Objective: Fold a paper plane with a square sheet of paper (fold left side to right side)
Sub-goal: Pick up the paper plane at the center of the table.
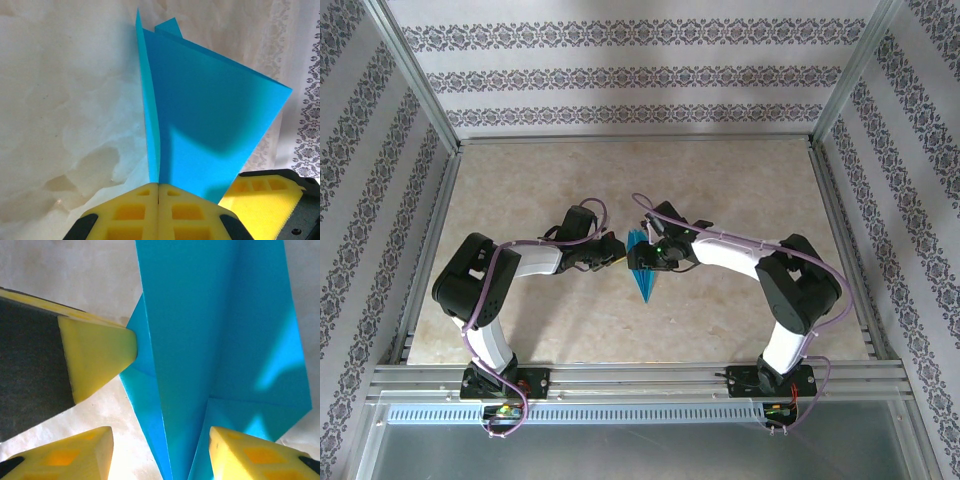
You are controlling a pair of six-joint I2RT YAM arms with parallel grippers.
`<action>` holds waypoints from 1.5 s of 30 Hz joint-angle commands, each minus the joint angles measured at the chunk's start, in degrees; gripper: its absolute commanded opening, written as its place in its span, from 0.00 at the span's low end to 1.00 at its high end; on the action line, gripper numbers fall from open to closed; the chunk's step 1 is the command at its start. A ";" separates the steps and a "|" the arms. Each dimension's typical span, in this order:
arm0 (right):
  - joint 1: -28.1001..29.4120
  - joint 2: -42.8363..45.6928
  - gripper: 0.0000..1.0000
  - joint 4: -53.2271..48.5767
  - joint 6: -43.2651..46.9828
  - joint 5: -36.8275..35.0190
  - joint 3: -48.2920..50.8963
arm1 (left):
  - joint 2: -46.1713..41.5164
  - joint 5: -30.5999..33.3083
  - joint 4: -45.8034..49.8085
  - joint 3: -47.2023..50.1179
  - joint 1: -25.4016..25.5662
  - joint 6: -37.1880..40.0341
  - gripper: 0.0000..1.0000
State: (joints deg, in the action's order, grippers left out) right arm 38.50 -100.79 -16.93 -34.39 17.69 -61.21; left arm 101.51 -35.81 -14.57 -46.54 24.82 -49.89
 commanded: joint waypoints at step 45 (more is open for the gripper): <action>4.31 -7.27 0.13 -10.10 -0.46 -10.28 -5.53 | -2.80 0.78 -0.90 -0.13 1.15 0.44 0.13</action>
State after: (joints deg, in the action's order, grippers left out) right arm 42.24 -107.31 -25.93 -33.76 8.95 -65.82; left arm 101.34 -35.75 -14.57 -46.52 25.17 -49.87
